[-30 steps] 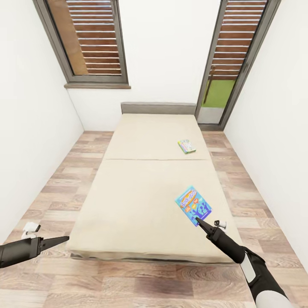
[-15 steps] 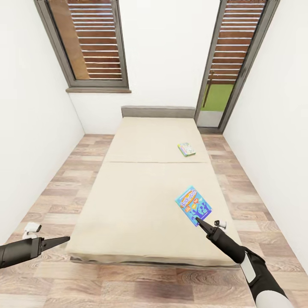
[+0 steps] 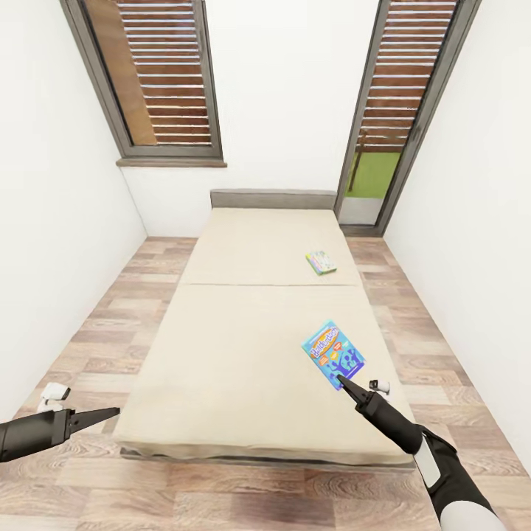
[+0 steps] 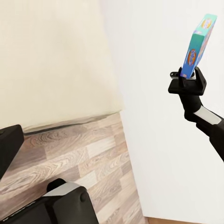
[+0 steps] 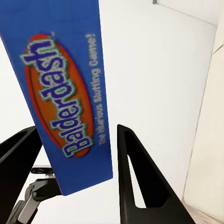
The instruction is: Put all the toys in the child's room - the three board games (two on the bed and one on the table), the two jigsaw puzzles on the table, and the tennis ball on the table - inside the toy box on the table in the child's room.
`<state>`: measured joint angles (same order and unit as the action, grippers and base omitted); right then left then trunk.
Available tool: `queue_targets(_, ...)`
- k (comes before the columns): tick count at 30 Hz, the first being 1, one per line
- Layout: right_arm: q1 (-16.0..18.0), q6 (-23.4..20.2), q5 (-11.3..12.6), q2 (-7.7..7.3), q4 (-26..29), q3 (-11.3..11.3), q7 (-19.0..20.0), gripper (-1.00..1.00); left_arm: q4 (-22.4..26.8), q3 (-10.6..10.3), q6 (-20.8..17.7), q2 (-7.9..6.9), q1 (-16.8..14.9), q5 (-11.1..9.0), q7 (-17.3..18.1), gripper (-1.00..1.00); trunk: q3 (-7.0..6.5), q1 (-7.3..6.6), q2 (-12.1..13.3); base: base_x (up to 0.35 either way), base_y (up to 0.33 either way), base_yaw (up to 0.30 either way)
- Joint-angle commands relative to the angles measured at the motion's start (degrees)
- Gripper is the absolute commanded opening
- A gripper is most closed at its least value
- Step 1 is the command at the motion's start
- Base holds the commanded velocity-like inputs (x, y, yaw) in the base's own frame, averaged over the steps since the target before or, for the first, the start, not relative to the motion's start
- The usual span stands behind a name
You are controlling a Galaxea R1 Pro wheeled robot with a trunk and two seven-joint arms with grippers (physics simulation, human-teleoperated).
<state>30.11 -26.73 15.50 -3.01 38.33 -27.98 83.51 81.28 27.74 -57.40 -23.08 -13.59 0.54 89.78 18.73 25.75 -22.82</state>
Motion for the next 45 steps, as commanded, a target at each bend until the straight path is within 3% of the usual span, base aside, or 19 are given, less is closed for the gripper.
queue_targets(1, 0.0, -0.6, 0.1, -0.01, 0.0, -0.1, 0.2, -1.00, 0.0, 0.0, -0.6, -0.02, 0.0, 0.1, 0.2, 1.00, 0.00, 0.03, -0.1, 0.000, 0.000, 0.000)
queue_targets(45, 0.0, -0.6, 0.1, 0.11, 0.0, -0.1, 0.2, -1.00, 0.0, 0.0, -0.6, -0.03, -0.1, 0.0, 0.2, 1.00, -4.11, 0.03, -0.1, 0.000, 0.000, 0.000)
